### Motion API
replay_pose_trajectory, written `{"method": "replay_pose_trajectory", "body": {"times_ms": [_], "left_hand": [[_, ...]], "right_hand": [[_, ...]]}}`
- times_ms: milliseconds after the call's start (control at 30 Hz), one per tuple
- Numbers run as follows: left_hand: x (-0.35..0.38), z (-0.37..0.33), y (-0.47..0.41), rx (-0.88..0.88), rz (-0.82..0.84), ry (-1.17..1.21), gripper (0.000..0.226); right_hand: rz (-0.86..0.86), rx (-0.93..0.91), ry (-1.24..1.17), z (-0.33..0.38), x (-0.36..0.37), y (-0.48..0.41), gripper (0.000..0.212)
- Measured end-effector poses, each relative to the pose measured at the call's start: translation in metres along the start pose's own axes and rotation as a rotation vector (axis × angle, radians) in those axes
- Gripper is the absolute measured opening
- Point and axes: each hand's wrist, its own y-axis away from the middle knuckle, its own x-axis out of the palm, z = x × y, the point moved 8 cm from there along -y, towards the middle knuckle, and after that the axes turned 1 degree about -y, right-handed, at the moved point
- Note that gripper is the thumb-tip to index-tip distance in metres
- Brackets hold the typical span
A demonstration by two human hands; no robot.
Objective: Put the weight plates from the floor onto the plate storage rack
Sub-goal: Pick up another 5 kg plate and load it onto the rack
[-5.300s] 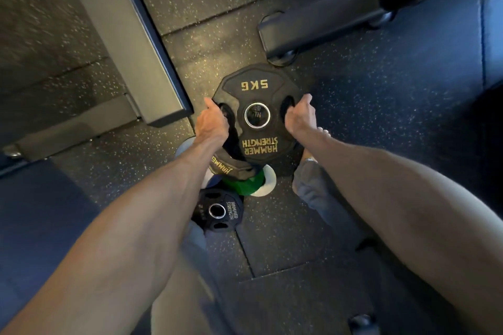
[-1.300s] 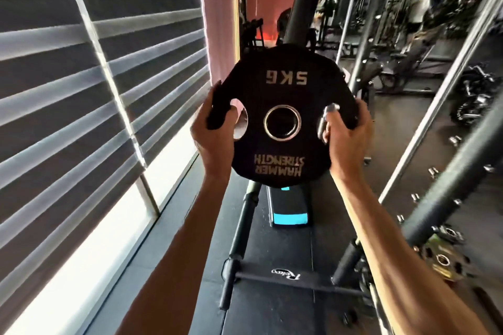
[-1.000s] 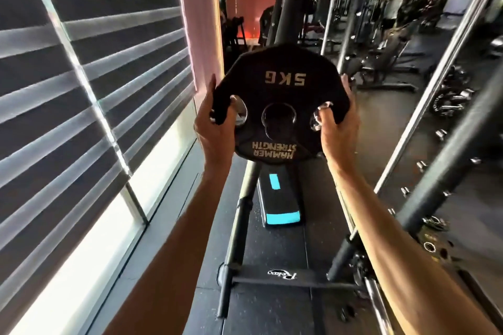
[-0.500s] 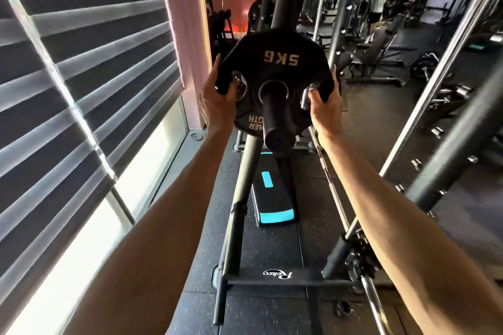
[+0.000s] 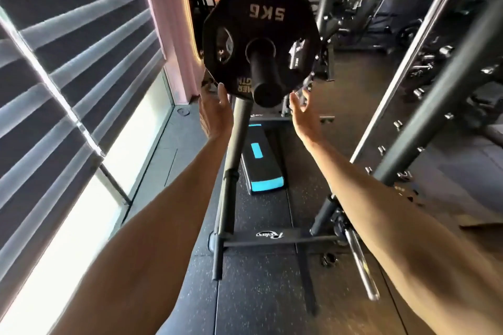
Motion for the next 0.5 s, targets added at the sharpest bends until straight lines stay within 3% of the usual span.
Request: {"method": "replay_pose_trajectory", "body": {"times_ms": [67, 167, 300, 500], "left_hand": [[0.019, 0.040, 0.028, -0.102, 0.104, -0.064, 0.038], [0.063, 0.104, 0.081, -0.219, 0.382, -0.160, 0.020], [0.134, 0.195, 0.162, -0.294, 0.719, -0.427, 0.032], [0.214, 0.179, 0.344, -0.101, 1.270, -0.774, 0.028]], "right_hand": [[0.063, 0.075, 0.065, -0.037, 0.005, 0.033, 0.069], [0.138, 0.198, 0.251, -0.099, -0.007, 0.082, 0.045], [0.266, 0.332, 0.420, -0.179, -0.047, 0.138, 0.030], [0.383, 0.495, 0.729, -0.280, -0.166, 0.218, 0.031]]}}
